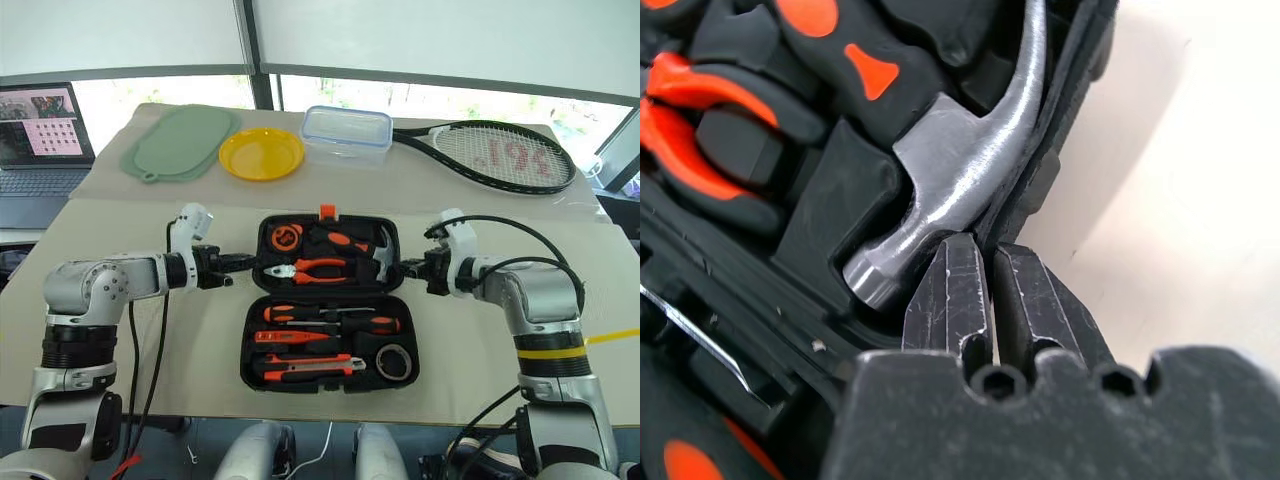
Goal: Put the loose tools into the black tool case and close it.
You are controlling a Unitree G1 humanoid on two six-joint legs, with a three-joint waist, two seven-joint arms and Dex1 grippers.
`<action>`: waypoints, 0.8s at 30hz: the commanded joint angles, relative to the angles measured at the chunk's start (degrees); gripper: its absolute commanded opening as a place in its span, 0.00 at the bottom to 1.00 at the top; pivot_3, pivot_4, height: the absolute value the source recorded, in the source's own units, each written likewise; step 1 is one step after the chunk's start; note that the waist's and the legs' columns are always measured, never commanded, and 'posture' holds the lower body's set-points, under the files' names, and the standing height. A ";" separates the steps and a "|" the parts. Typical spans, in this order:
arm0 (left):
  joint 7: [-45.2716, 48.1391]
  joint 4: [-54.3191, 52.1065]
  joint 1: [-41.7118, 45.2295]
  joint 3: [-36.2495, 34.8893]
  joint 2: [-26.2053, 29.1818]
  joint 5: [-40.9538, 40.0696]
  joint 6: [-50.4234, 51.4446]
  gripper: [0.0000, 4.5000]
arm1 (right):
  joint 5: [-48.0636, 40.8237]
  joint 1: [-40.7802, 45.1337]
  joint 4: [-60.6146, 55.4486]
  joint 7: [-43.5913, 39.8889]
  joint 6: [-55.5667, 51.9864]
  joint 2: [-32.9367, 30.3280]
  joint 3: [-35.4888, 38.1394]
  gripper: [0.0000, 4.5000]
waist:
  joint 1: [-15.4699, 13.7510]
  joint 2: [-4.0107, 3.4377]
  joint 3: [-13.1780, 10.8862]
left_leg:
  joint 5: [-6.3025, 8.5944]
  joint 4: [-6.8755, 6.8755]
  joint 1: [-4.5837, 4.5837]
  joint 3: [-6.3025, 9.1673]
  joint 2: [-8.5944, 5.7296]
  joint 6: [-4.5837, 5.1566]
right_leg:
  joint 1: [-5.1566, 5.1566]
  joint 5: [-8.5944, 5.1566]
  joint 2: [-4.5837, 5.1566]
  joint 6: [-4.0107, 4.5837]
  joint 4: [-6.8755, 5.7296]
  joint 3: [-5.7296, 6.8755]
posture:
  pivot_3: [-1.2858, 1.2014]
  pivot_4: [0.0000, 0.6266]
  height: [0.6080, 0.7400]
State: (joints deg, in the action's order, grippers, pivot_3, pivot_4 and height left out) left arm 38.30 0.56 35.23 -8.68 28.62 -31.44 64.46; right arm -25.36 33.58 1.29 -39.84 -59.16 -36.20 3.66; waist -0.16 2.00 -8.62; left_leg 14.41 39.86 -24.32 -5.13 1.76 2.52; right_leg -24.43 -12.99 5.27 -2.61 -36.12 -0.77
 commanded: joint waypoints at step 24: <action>-9.66 -16.50 -25.80 6.16 -2.62 24.63 -56.54 0.00 | 25.34 -33.90 -15.98 9.37 62.36 0.56 -1.45 0.02 | -0.30 -0.03 0.03 | 0.16 -0.07 0.30 -0.14 0.08 0.10 | 0.31 0.00 0.01 -0.07 0.21 0.00 | 0.52 0.24 0.99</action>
State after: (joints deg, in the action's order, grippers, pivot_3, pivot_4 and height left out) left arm 30.63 -13.55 9.99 0.15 25.43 -7.82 9.07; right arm -2.11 1.25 -15.03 -29.81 -1.15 -34.67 1.84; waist -0.46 1.98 -8.59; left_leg 14.57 39.79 -23.96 -5.27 1.85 2.63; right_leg -24.06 -13.00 5.28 -2.67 -35.93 -0.77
